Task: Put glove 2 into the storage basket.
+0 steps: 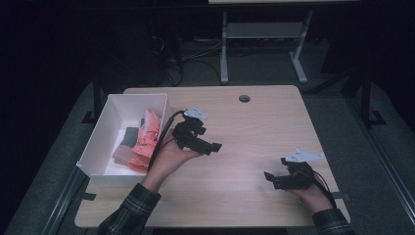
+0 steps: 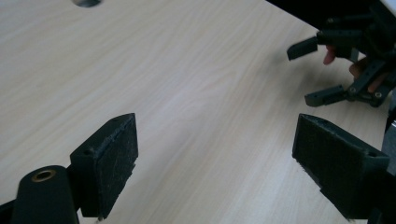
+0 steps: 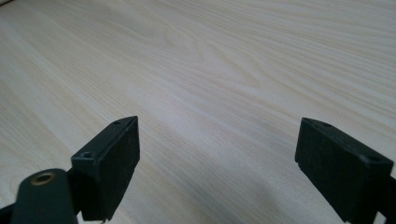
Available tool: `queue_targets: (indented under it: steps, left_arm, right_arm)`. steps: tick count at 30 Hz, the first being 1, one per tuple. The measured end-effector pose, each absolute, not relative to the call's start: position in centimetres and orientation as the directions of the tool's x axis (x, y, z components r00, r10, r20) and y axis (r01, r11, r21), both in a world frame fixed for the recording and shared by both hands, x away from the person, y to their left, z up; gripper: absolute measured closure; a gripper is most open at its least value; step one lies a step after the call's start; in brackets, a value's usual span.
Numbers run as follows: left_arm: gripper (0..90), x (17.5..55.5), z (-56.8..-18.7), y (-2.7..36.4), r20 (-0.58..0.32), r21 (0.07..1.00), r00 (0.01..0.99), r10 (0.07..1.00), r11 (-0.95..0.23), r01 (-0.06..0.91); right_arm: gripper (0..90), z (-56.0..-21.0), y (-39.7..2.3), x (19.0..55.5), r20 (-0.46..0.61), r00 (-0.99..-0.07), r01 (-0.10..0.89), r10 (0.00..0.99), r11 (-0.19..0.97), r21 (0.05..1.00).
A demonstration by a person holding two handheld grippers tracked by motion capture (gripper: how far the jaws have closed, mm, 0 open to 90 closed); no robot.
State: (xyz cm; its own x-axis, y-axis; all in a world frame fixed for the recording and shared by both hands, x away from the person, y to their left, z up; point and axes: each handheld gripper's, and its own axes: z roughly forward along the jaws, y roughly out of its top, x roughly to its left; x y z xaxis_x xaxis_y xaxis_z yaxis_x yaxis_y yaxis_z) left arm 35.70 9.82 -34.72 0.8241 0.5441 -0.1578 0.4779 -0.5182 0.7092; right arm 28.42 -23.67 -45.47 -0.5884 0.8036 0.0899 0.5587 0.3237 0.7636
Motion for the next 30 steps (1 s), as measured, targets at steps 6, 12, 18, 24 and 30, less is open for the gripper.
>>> queue_targets:
  steps: [6,12,18,24,30]
  left_arm:
    - [13.8,35.1,-37.1,8.5,-0.155,0.691,0.841,0.518,-0.552,0.467]
    - [13.8,34.4,-39.4,7.8,-0.156,0.679,0.849,0.504,-0.57,0.463]
    - [13.8,33.8,-41.3,7.4,-0.153,0.672,0.864,0.48,-0.59,0.447]
    - [13.8,33.3,-42.8,7.7,-0.135,0.679,0.877,0.462,-0.602,0.421]
    - [13.8,32.9,-43.8,8.0,-0.145,0.681,0.875,0.461,-0.595,0.426]
  right_arm:
    - [13.7,-45.5,-23.6,28.4,0.09,-0.589,0.56,0.803,0.325,0.762]
    - [13.7,-45.6,-23.6,28.5,0.088,-0.59,0.564,0.803,0.331,0.757]
    - [13.5,-45.6,-23.5,28.4,0.078,-0.594,0.558,0.801,0.34,0.757]
    - [13.5,-45.7,-23.5,28.5,0.076,-0.597,0.557,0.799,0.344,0.756]
    - [13.5,-45.8,-23.4,28.5,0.072,-0.603,0.555,0.795,0.353,0.753]
